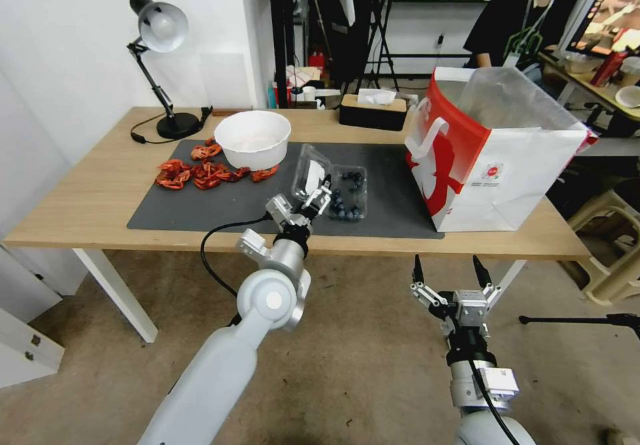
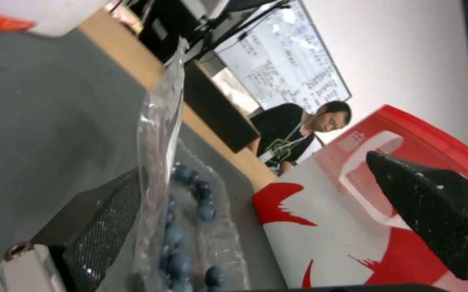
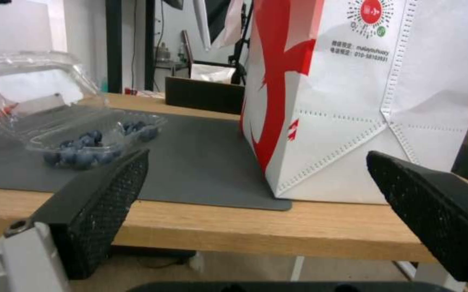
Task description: Close the takeout container lid, then place the container into the takeout bag.
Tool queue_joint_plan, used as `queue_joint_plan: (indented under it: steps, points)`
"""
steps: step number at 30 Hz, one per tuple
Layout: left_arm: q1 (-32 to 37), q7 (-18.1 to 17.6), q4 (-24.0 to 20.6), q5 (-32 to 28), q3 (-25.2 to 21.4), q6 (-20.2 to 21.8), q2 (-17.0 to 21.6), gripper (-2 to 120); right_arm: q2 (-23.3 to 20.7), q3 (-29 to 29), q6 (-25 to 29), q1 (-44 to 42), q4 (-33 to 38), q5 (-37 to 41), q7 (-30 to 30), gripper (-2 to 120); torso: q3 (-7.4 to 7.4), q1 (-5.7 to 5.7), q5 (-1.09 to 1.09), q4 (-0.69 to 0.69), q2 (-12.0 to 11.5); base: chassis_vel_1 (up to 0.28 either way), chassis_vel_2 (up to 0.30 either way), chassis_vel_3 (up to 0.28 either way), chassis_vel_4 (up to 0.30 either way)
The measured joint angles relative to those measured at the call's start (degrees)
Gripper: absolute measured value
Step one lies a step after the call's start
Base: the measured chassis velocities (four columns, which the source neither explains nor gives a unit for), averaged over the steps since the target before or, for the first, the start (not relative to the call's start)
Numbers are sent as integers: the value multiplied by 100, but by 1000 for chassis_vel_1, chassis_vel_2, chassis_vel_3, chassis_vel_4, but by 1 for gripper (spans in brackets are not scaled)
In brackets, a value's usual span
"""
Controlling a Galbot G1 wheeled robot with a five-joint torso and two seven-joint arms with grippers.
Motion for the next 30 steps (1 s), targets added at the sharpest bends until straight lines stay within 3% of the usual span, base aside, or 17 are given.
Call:
queue_joint_plan:
  steps: [6, 16, 30]
  points:
    - [-182, 388, 96, 175, 146, -129, 83, 100, 4, 18, 0, -10, 1, -15, -4, 100, 0, 0, 0, 0, 0, 0, 0, 0, 0]
    - [-479, 352, 138, -343, 331, -77, 136, 100, 9, 80, 0, -40, 9, -23, -7, 100, 0, 0, 1, 0, 0, 0, 0, 0, 0]
    - [-1114, -703, 113, -2654, 293, 362, -103, 100, 13, 175, -16, -54, 23, -16, -7, 100, 0, 0, 0, 0, 0, 0, 0, 0, 0]
